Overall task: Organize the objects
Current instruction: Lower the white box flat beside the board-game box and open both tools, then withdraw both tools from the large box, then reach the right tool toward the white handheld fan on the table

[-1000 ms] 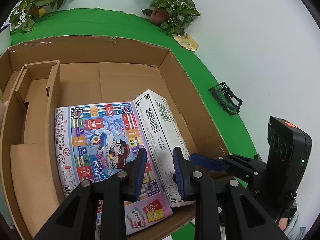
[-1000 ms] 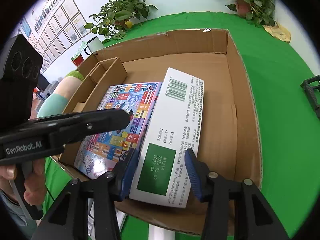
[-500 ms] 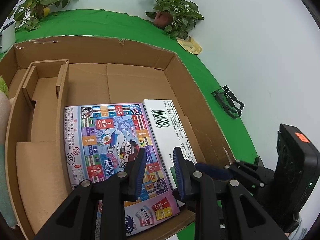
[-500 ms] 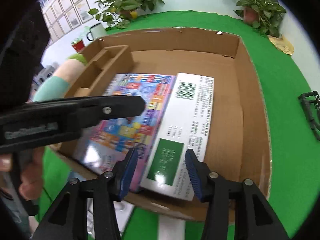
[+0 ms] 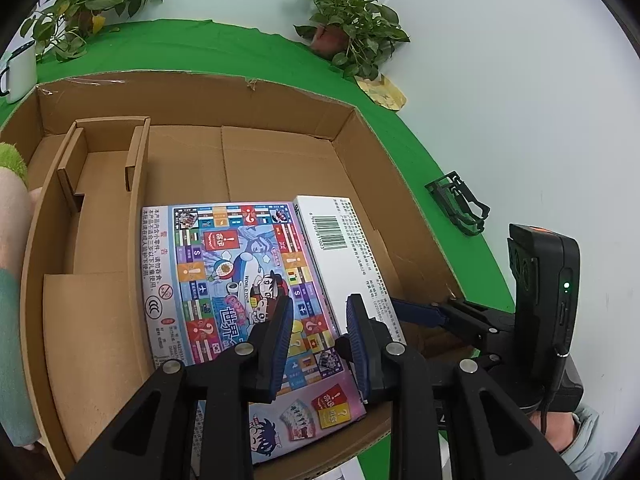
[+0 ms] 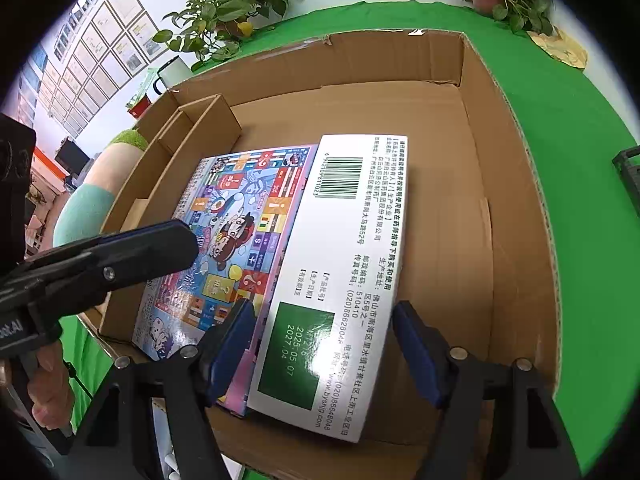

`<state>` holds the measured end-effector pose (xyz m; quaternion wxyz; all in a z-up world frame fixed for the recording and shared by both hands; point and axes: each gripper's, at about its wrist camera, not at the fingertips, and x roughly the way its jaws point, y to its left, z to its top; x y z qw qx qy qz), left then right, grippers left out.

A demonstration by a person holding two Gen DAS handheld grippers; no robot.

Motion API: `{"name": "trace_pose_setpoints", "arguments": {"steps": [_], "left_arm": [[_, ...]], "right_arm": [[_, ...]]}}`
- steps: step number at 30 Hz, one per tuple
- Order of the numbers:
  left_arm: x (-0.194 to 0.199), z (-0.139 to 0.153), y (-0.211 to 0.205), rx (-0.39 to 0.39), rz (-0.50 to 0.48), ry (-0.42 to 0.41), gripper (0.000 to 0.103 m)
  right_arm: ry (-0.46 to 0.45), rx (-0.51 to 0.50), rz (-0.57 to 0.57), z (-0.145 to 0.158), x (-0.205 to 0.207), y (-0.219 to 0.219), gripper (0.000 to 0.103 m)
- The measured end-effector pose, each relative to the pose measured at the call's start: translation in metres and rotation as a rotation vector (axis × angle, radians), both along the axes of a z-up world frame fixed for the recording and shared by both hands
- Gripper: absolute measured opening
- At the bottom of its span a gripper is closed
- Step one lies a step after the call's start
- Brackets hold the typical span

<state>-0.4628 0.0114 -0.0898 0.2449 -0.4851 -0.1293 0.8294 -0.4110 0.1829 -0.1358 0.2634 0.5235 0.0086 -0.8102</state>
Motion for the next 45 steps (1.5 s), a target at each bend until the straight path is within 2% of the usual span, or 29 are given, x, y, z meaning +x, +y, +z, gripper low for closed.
{"name": "trace_pose_setpoints", "arguments": {"steps": [9,12,14,15,16,17,18,19,21,25,28,31,34,39,42,44,45], "left_arm": [[0.02,0.004,0.0,-0.039,-0.007,0.033,0.026],[0.031,0.01,0.001,-0.075,0.005,0.078,0.034],[0.044,0.02,0.0,-0.115,0.04,0.145,0.057],[0.055,0.029,-0.002,-0.142,0.079,0.212,0.065],[0.064,0.035,-0.004,-0.158,0.116,0.268,0.083],[0.075,0.042,-0.005,-0.174,0.162,0.34,0.097],[0.092,0.052,-0.007,-0.19,0.214,0.435,0.103],[0.102,0.057,-0.007,-0.202,0.235,0.491,0.103],[0.116,0.065,-0.001,-0.235,0.237,0.541,0.103],[0.134,0.067,0.008,-0.232,0.21,0.516,0.103],[0.14,0.06,0.005,-0.159,0.158,0.432,0.103],[0.145,0.045,0.007,-0.091,0.11,0.323,0.103],[0.154,0.029,0.013,-0.044,0.073,0.252,0.103],[0.16,0.013,0.029,-0.023,0.023,0.213,0.103],[0.161,0.003,0.038,0.011,0.002,0.175,0.103],[0.162,0.002,0.042,0.027,-0.007,0.164,0.103],[0.164,0.002,0.045,0.031,-0.013,0.163,0.103]], "right_arm": [[0.007,0.046,0.05,-0.002,0.018,-0.001,0.073],[0.035,0.041,0.047,0.003,0.022,0.001,0.074],[0.088,0.034,0.037,0.012,0.03,0.004,0.084],[0.127,0.039,0.027,0.018,0.036,0.005,0.088],[0.156,0.053,0.012,0.022,0.041,0.006,0.102],[0.191,0.06,-0.003,0.027,0.047,0.009,0.102],[0.222,0.062,-0.012,0.032,0.053,0.012,0.102],[0.253,0.069,-0.023,0.036,0.059,0.015,0.102],[0.308,0.074,-0.044,0.044,0.071,0.023,0.102],[0.351,0.038,-0.047,0.06,0.094,0.041,0.102],[0.325,-0.007,-0.006,0.061,0.111,0.054,0.102],[0.243,-0.052,0.031,0.05,0.133,0.063,0.102],[0.188,-0.037,0.046,0.033,0.159,0.068,0.102],[0.177,0.007,0.035,0.016,0.188,0.07,0.1],[0.176,0.042,0.019,0.008,0.194,0.068,0.084],[0.179,0.061,0.002,0.006,0.195,0.07,0.067],[0.175,0.061,-0.006,0.005,0.195,0.071,0.065]]}}
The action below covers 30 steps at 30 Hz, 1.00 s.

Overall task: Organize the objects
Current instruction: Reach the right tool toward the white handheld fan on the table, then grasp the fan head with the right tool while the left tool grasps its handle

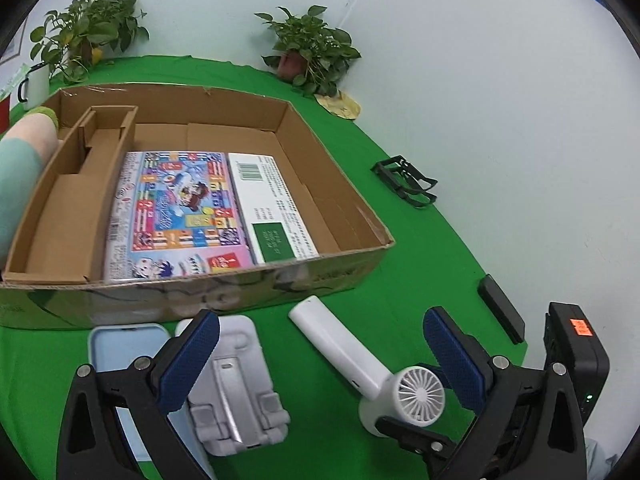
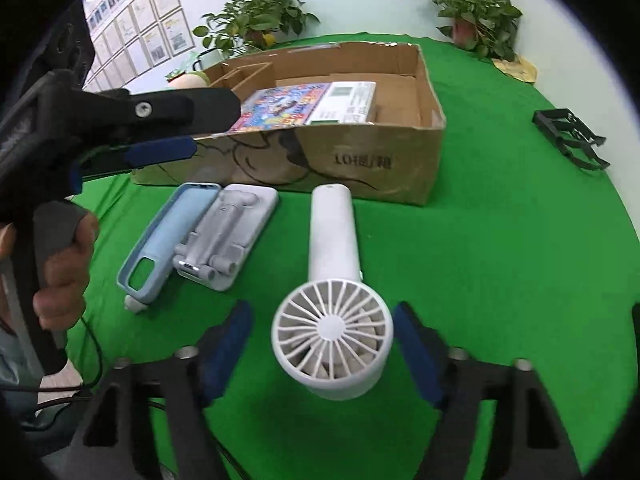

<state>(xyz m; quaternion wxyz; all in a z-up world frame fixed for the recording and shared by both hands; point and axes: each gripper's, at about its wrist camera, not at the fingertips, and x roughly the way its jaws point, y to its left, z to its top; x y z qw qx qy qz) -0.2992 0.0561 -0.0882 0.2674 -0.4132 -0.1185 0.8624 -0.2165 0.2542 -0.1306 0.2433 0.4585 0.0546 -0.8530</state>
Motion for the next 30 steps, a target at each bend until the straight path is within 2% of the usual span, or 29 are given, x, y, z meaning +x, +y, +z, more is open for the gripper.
{"name": "trace_pose_setpoints", "arguments": {"steps": [2,7,13,16,18,22,25,26,30], "left_arm": [[0.0,0.0,0.004,-0.002,-0.011,-0.001,0.103],[-0.003,-0.006,0.014,0.009,-0.043,-0.051,0.102],[-0.011,-0.019,0.034,0.014,-0.093,-0.143,0.101],[-0.015,-0.026,0.047,0.004,-0.122,-0.182,0.095],[-0.018,-0.03,0.054,0.003,-0.128,-0.204,0.095],[-0.024,-0.037,0.068,-0.002,-0.148,-0.24,0.086],[-0.029,-0.043,0.078,-0.024,-0.151,-0.266,0.081],[-0.031,-0.046,0.081,-0.03,-0.151,-0.275,0.076],[-0.044,-0.061,0.085,-0.031,-0.12,-0.342,0.068]], "right_arm": [[0.002,0.006,-0.018,-0.002,-0.001,0.002,0.057],[-0.033,-0.053,-0.036,-0.003,0.002,0.01,0.057],[-0.213,-0.305,-0.067,-0.01,-0.005,0.036,0.057],[-0.308,-0.442,-0.108,-0.02,-0.012,0.057,0.057],[-0.335,-0.498,-0.145,-0.025,-0.016,0.072,0.058],[-0.285,-0.439,-0.203,-0.017,-0.016,0.09,0.067],[-0.221,-0.4,-0.16,-0.005,-0.011,0.088,0.077],[-0.199,-0.372,-0.137,-0.001,-0.009,0.084,0.077],[-0.147,-0.278,-0.062,0.002,-0.001,0.063,0.079]]}}
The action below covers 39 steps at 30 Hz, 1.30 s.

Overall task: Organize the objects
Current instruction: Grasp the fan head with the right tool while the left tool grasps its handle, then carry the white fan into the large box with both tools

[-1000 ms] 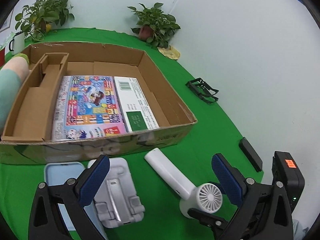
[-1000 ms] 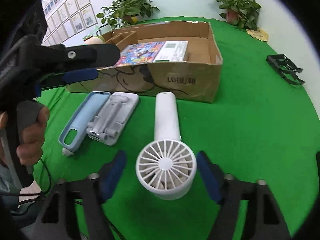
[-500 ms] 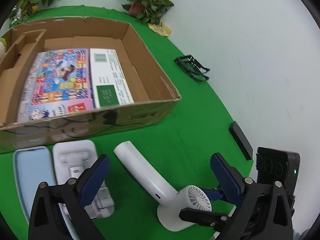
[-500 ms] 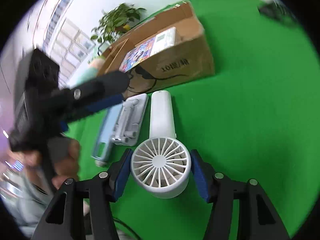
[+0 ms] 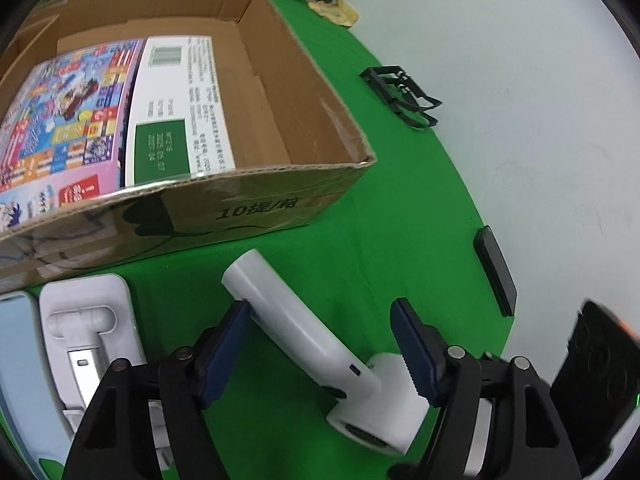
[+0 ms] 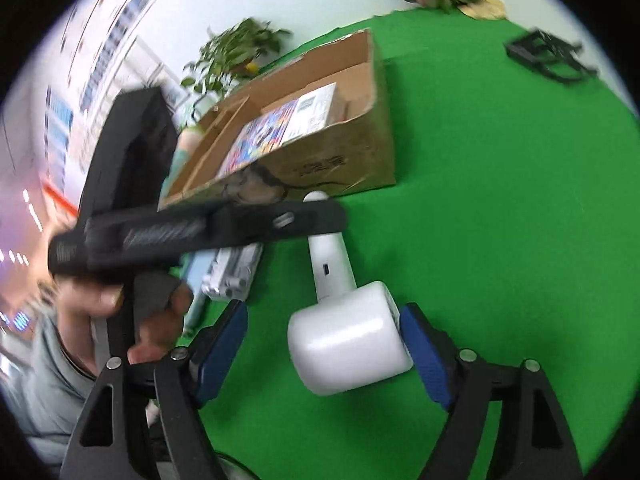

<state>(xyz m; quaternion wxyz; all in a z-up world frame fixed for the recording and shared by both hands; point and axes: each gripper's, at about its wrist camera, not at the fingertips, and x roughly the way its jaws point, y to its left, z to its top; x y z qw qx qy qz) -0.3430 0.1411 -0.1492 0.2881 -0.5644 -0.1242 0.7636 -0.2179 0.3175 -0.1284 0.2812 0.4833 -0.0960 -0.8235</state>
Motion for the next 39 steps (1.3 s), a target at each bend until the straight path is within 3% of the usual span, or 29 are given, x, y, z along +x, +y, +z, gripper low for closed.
{"name": "trace_pose_setpoints", "arguments": {"steps": [3,4,6,8,9,17,20,28,39], "left_arm": [[-0.004,-0.01,0.003,-0.018,0.001,-0.037,0.053],[-0.005,-0.014,0.003,-0.024,-0.003,-0.051,0.041],[-0.006,-0.017,0.003,-0.024,-0.011,-0.057,0.039],[-0.008,-0.018,0.0,-0.029,-0.002,-0.06,0.036],[-0.009,-0.019,-0.001,-0.023,0.002,-0.067,0.036],[-0.005,-0.019,-0.005,-0.02,-0.011,-0.072,0.033],[0.005,-0.013,0.0,-0.037,-0.022,-0.035,0.033],[0.026,0.04,0.004,-0.055,-0.013,0.117,0.03],[0.03,0.149,-0.012,-0.006,-0.001,0.36,0.028]], "right_arm": [[0.037,0.102,0.025,-0.002,0.005,-0.015,0.078],[0.056,0.147,0.025,-0.002,0.01,-0.021,0.077],[0.089,0.241,0.026,-0.003,0.02,-0.037,0.075],[0.115,0.315,0.02,-0.005,0.029,-0.045,0.061],[0.122,0.324,0.01,-0.005,0.033,-0.047,0.059],[0.15,0.334,-0.031,-0.008,0.043,-0.055,0.058],[0.153,0.33,-0.049,-0.008,0.045,-0.055,0.058],[0.237,0.325,-0.091,0.004,0.057,-0.058,0.058],[0.434,0.256,-0.129,0.054,0.051,-0.07,0.057]]}}
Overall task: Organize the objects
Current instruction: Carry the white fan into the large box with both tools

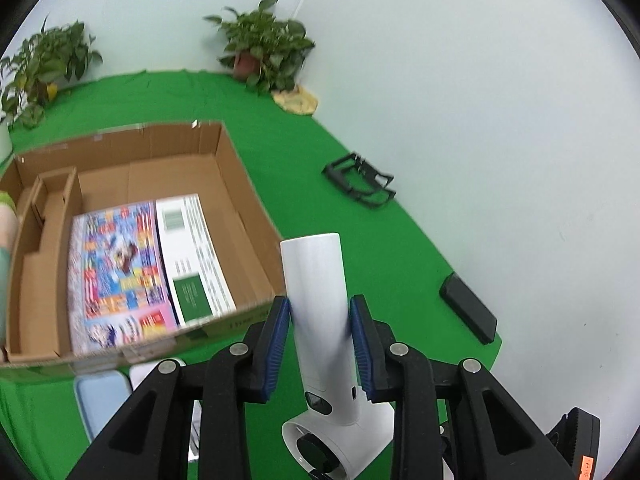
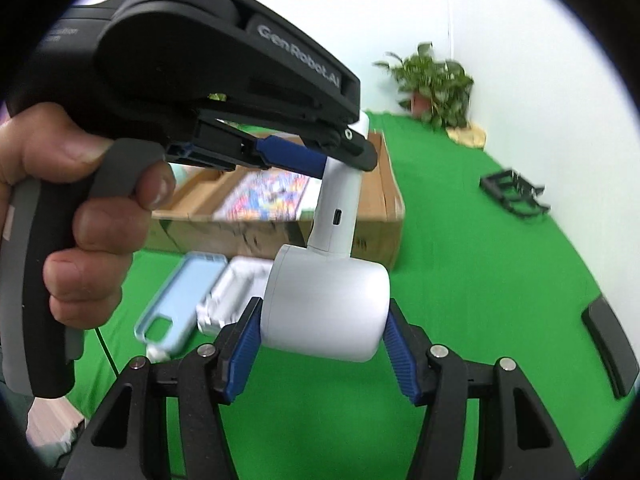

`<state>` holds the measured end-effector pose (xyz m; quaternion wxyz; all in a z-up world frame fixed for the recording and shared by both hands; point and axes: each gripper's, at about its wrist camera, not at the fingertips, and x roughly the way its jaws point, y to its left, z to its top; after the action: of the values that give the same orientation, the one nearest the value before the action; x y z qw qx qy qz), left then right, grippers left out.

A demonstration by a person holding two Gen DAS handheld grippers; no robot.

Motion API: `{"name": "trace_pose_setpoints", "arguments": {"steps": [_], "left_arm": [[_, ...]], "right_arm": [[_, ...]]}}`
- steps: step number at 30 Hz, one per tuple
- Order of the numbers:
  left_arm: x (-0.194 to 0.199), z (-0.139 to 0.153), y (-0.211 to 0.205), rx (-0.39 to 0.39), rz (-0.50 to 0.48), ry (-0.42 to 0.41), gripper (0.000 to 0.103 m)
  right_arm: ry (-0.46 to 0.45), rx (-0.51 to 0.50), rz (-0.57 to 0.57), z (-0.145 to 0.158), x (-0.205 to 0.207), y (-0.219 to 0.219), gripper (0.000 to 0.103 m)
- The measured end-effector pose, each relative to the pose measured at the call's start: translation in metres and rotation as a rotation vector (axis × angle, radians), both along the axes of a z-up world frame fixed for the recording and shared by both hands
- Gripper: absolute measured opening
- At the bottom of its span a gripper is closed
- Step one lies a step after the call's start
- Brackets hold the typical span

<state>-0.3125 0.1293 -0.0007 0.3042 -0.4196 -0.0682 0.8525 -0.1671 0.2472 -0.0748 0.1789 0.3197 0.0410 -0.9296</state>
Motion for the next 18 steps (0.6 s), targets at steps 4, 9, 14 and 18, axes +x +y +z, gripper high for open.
{"name": "trace_pose_setpoints", "arguments": {"steps": [4,9,14,18], "left_arm": [[-0.009,0.032,-0.006,0.007,0.008,0.056,0.028],[-0.03,0.063,-0.006,0.006,0.011,0.104,0.028],[-0.057,0.081,0.002,-0.001,0.001,0.119,0.028],[-0.085,0.082,0.009,-0.01,-0.003,0.106,0.028]], "right_arm": [[0.069,-0.003,0.006,0.02,-0.008,-0.007,0.057],[0.118,-0.001,0.014,0.04,-0.033,-0.011,0.057],[0.137,-0.017,0.009,0.053,-0.064,-0.006,0.057],[0.124,-0.018,0.01,0.055,-0.087,-0.005,0.057]]}}
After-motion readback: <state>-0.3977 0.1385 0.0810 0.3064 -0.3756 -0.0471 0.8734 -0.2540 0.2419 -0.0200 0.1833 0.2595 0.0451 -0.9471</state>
